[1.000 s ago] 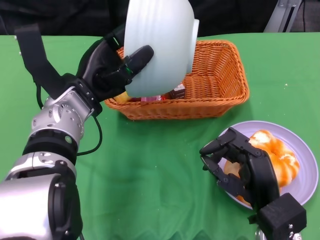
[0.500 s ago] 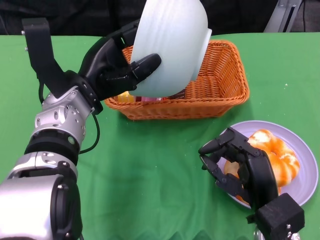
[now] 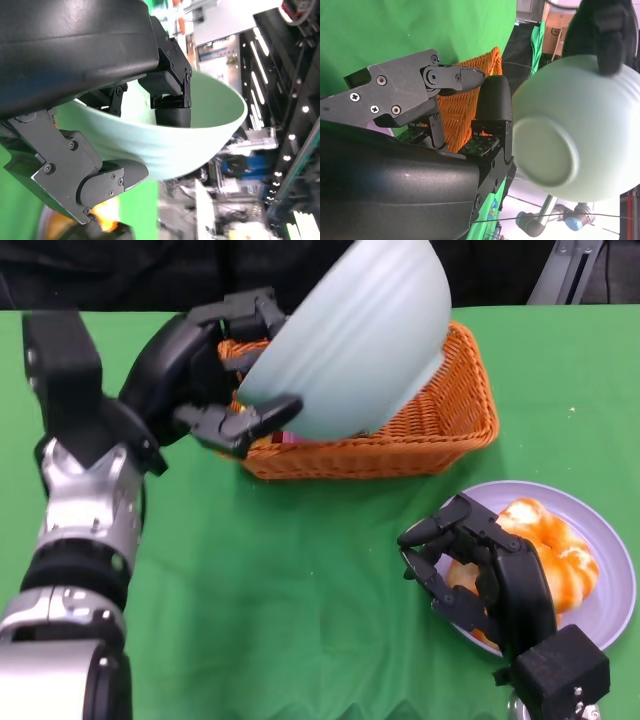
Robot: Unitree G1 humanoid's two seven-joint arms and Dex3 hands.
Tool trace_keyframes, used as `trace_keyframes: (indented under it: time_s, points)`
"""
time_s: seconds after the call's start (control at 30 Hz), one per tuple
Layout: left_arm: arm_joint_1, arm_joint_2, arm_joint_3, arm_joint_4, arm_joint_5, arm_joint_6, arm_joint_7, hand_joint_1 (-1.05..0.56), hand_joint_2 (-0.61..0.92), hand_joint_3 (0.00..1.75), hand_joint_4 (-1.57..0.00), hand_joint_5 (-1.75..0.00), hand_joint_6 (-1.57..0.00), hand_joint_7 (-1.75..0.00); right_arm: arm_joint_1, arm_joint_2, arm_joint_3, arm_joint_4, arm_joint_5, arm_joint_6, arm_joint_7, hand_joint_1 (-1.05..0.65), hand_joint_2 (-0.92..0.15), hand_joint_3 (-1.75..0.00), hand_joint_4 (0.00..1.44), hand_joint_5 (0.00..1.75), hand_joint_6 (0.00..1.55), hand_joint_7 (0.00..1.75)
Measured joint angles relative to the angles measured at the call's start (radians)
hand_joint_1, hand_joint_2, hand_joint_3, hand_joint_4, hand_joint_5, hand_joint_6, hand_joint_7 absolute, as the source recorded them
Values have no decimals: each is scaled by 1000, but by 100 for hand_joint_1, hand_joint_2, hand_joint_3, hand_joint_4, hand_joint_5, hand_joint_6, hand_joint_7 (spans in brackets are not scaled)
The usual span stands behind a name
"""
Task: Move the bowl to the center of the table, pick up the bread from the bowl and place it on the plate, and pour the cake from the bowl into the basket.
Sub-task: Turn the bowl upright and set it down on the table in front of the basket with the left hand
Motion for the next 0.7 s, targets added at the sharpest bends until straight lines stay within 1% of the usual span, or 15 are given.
trace_keyframes:
  time_s: [0.1,0.23,0.4,0.5,0.63,0.7]
  points:
    - [44,18,-12,-8,28,-164,15,-5,65,101,-66,-168,-77,-141,0,-2,-1,0,0,0,0,-17,-78,-48,65,153,58,132]
    - [93,50,-30,-7,77,-348,66,-4,64,103,-61,-170,-73,-145,0,-3,-1,-1,0,2,-1,-18,-76,-50,62,151,58,130]
    - [147,98,-48,8,178,-553,190,-2,64,101,-59,-170,-75,-139,-1,-2,-2,-2,3,1,1,-18,-76,-50,65,148,60,126]
    - [179,121,-50,35,261,-670,310,-4,68,96,-56,-174,-69,-145,-1,-1,-3,-2,4,-1,-1,-17,-76,-49,67,147,62,124]
    - [230,164,-48,42,470,-788,533,-4,69,91,-55,-175,-60,-156,-1,-3,-5,-2,1,-4,-12,-16,-75,-51,67,148,62,126]
    - [253,185,-44,37,589,-812,659,-4,69,91,-56,-175,-56,-161,-1,-4,-5,-2,2,-4,-11,-16,-74,-52,66,148,61,127]
